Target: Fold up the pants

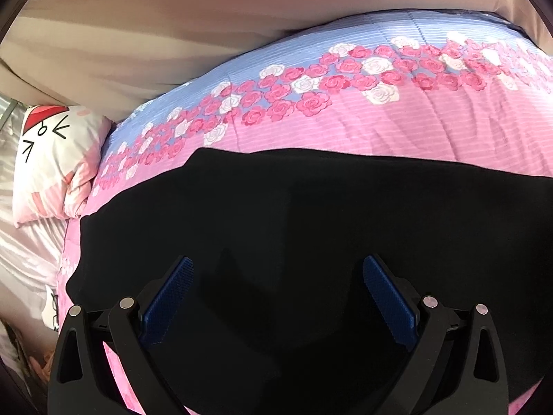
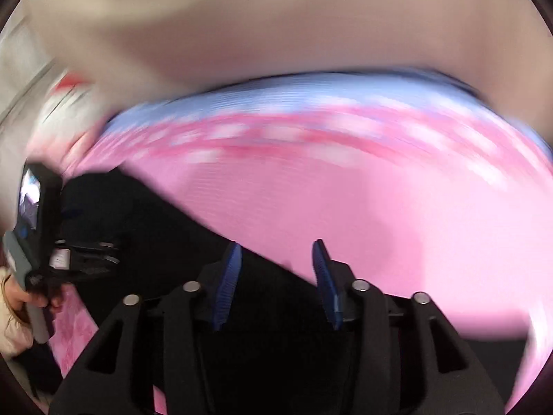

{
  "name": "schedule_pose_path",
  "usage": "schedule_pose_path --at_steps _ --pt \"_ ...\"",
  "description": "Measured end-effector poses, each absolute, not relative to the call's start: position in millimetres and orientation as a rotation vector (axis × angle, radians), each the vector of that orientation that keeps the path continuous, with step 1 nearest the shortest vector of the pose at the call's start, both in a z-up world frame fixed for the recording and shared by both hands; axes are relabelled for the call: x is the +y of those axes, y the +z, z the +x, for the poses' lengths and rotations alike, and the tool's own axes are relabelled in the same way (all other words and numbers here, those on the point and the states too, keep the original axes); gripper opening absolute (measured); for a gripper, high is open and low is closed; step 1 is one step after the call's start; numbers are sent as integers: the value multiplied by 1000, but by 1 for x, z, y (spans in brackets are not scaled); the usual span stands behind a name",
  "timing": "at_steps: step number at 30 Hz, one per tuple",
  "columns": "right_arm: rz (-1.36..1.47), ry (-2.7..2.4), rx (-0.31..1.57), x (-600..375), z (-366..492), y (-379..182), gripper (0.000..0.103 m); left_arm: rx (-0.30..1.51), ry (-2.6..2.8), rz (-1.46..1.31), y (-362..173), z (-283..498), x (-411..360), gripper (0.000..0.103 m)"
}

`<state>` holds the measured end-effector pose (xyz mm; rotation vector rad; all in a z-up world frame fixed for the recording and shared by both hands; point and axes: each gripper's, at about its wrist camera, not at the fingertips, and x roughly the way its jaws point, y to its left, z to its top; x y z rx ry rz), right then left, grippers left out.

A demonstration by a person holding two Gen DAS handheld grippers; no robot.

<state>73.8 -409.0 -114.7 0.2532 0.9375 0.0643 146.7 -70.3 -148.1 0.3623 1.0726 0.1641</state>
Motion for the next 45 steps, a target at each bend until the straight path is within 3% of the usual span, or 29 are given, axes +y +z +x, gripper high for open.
schedule_pose_path --at_steps 5,10,11,13,15,19,23,25,30,33,36,39,42,43,45 --pt "460 -246 1010 -522 -24 -132 50 1041 73 387 -131 130 -96 98" --pt "562 -179 1005 -541 -42 -150 48 1034 -50 443 -123 102 -145 98" --pt "513 -185 1008 -536 -38 -153 45 1033 -65 454 -122 98 -153 98" --pt "470 -165 989 -527 -33 -149 12 1027 -90 466 -121 91 -168 98" --pt "400 -162 958 -518 -30 -134 9 1024 -108 476 -118 86 -181 98" --pt "322 -156 862 -525 -28 -98 9 1002 -123 487 -111 82 -193 98" --pt "306 -147 1034 -538 -10 -142 10 1005 -117 494 -115 84 -203 98" --pt "300 -137 1007 -531 -18 -138 16 1005 -116 497 -116 83 -208 98" --pt "372 -120 969 -535 -27 -130 16 1006 -126 493 -116 80 -212 98" --pt "302 -110 970 -531 -16 -127 8 1014 -129 496 -119 80 -215 98" --pt "325 -149 871 -541 -17 -105 8 1009 -128 501 -118 80 -218 98" --pt "397 -151 1014 -556 -14 -144 23 1005 -135 503 -119 79 -219 98" --pt "421 -213 930 -556 -35 -121 54 1017 -127 511 -121 80 -217 98" --pt "453 -231 895 -558 -43 -114 71 1013 -129 504 -119 80 -216 98" --pt "582 -222 874 -566 -54 -117 76 1009 -126 494 -116 79 -211 98"
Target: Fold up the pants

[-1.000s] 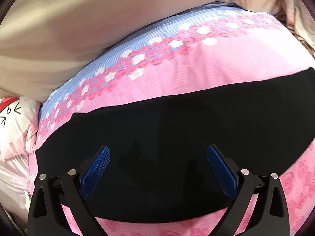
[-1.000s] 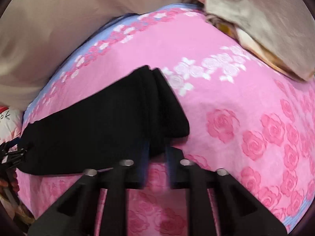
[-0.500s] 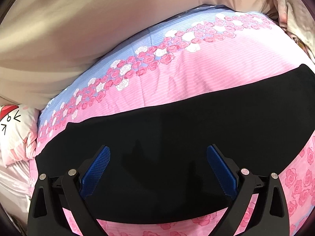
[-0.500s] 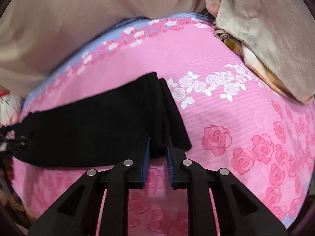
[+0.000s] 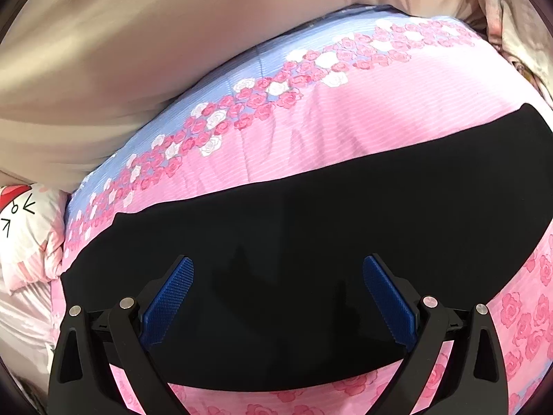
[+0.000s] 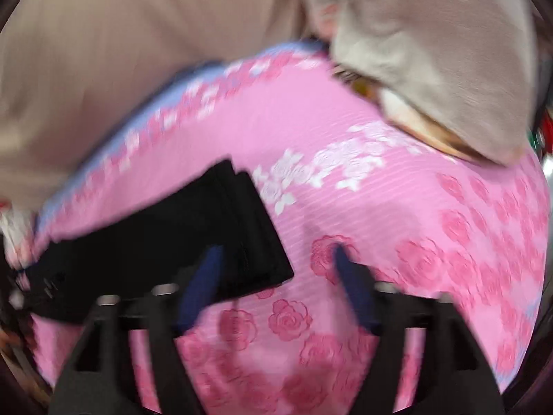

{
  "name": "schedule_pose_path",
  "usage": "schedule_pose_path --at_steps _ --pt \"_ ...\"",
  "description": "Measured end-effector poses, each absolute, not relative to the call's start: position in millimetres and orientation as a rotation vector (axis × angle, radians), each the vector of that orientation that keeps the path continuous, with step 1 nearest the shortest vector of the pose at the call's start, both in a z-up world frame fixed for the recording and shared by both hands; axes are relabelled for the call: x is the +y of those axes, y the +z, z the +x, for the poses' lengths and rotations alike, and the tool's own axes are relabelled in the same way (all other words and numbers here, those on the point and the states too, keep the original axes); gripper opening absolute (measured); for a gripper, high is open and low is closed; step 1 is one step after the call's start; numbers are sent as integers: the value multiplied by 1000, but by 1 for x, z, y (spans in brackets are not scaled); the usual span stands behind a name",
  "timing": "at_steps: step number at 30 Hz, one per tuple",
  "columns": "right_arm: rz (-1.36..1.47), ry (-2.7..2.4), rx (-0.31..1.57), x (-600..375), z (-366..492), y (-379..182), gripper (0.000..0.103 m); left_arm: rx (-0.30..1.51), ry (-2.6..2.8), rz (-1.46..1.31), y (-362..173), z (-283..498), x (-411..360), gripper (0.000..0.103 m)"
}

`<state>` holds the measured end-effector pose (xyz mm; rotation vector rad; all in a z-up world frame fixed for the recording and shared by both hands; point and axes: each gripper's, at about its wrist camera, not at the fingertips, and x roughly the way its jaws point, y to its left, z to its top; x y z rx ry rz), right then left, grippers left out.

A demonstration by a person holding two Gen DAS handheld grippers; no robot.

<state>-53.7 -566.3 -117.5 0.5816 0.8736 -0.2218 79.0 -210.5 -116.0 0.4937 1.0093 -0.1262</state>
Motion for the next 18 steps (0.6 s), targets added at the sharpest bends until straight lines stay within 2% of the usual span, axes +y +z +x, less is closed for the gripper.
schedule_pose_path --at_steps 2,5,9,11,12,13,18 --pt "638 -209 911 -568 -52 -133 74 1019 -122 486 -117 79 -206 98" --pt "687 -154 916 -559 -39 -152 63 1037 -116 480 -117 75 -197 98" --pt "636 -200 884 -545 -28 -148 63 1041 -101 486 -117 70 -184 98" --pt "662 -186 892 -544 -22 -151 31 1050 -87 473 -118 67 -174 98" --pt "680 -178 897 -543 -19 -153 23 1057 -77 463 -119 65 -166 98" --pt "679 -174 891 -540 -17 -153 19 1064 -67 456 -120 64 -159 98" --pt "651 -163 852 -518 -10 -112 18 1085 4 401 -118 58 -111 98"
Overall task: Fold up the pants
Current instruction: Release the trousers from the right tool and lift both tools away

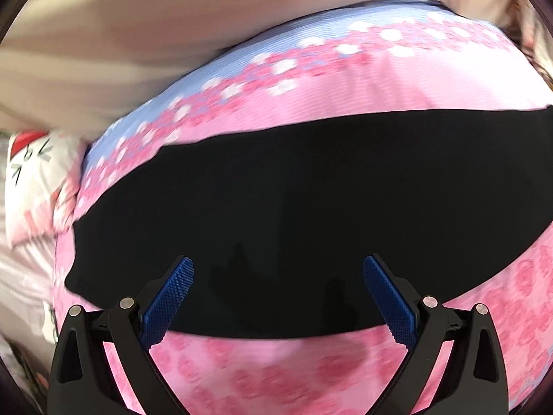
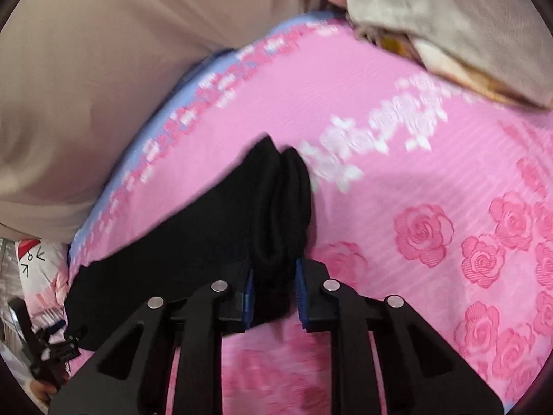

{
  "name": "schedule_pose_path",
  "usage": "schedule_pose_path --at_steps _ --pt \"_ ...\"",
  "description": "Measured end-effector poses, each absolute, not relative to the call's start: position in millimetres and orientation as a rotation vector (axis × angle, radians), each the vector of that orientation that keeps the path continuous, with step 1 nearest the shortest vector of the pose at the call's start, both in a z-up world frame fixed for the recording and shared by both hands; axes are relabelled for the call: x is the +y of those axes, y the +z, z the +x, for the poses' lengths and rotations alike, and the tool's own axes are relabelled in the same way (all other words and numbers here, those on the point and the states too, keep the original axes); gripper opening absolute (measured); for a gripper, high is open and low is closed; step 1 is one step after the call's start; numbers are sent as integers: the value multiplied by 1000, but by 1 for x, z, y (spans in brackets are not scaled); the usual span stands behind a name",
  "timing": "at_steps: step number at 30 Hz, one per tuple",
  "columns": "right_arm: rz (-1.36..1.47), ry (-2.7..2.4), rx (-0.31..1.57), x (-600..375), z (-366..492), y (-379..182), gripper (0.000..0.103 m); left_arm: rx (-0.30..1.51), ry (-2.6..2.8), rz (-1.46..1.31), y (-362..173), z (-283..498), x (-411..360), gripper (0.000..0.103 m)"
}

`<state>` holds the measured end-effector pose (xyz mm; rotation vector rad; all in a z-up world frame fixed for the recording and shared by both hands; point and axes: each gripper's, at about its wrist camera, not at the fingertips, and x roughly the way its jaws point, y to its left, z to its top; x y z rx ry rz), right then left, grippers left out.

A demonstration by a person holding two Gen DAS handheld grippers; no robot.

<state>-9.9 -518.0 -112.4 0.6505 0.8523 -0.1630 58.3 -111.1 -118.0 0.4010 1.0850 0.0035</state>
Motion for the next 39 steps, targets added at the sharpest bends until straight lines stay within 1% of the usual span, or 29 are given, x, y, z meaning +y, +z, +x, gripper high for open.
schedule_pose_path --at_steps 4,8,13,18,22,26,30,32,33,34,36,39 --pt "572 -98 822 -478 15 -58 18 1092 62 345 -113 55 -59 98" --pt "468 35 809 -395 56 -14 18 1095 119 273 -107 47 3 98" --pt "372 202 830 -282 97 3 18 1085 169 211 -98 37 71 98" --pt "296 354 905 -164 130 -13 18 1079 211 147 -91 30 136 98" --pt "214 446 1008 -75 146 -52 18 1070 253 116 -89 25 184 98" --pt "140 482 1100 -17 148 -93 18 1073 295 85 -92 19 231 98" --pt "68 456 1181 16 146 -131 19 1082 333 59 -97 15 273 98" --pt "58 436 1173 22 141 -139 23 1083 339 53 -98 14 287 98" --pt "77 435 1166 23 139 -137 31 1083 341 54 -99 14 295 98" --pt "88 437 1167 24 137 -135 43 1083 341 55 -100 13 300 98" --pt "101 456 1158 26 126 -121 51 1084 336 54 -101 15 308 98" --pt "181 473 1082 3 102 -86 50 1079 321 55 -102 19 315 98"
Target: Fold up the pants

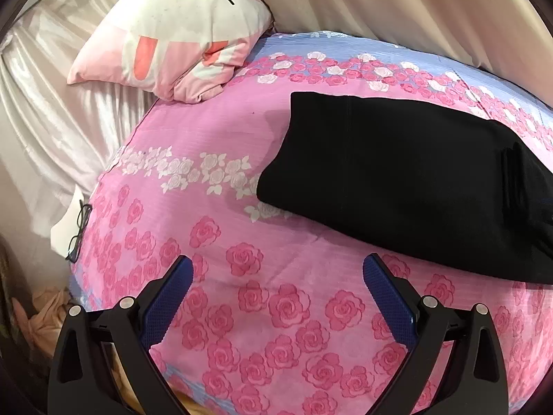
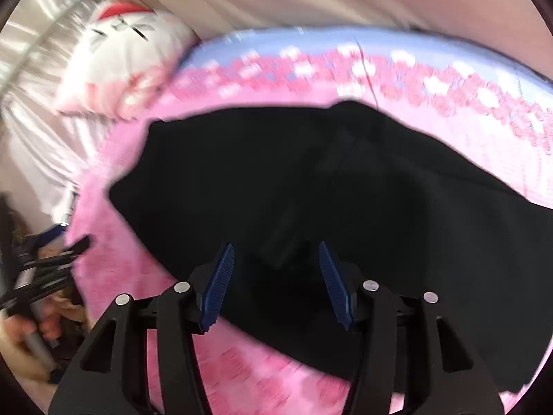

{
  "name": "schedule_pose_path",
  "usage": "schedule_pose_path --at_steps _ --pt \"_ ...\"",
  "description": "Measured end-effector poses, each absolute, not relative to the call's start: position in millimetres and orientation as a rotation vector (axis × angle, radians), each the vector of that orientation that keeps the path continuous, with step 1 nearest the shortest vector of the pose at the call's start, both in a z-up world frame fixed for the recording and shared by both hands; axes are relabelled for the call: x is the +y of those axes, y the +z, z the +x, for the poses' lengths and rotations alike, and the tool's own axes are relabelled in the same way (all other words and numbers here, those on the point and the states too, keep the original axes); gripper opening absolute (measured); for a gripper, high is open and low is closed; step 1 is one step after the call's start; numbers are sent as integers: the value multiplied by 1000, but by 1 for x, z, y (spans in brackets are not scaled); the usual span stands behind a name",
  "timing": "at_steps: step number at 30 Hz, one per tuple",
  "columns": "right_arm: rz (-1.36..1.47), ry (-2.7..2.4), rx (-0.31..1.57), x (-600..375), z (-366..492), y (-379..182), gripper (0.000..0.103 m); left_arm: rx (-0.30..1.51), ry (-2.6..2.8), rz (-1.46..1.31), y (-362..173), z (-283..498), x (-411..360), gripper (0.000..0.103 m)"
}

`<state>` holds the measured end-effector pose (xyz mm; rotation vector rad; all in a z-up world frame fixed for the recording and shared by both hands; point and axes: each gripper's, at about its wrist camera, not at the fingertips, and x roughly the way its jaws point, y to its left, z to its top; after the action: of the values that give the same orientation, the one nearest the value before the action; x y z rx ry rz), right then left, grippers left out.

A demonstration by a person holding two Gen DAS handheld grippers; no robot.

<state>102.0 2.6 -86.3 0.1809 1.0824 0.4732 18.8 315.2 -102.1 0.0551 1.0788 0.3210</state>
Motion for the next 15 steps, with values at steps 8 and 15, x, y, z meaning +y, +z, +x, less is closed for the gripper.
schedule_pose_path --at_steps 8,15 --pt "340 99 1108 -109 78 -112 33 1070 253 95 -101 35 301 98" --pt "426 -181 1032 -198 29 -116 40 1054 181 166 -91 46 273 98"
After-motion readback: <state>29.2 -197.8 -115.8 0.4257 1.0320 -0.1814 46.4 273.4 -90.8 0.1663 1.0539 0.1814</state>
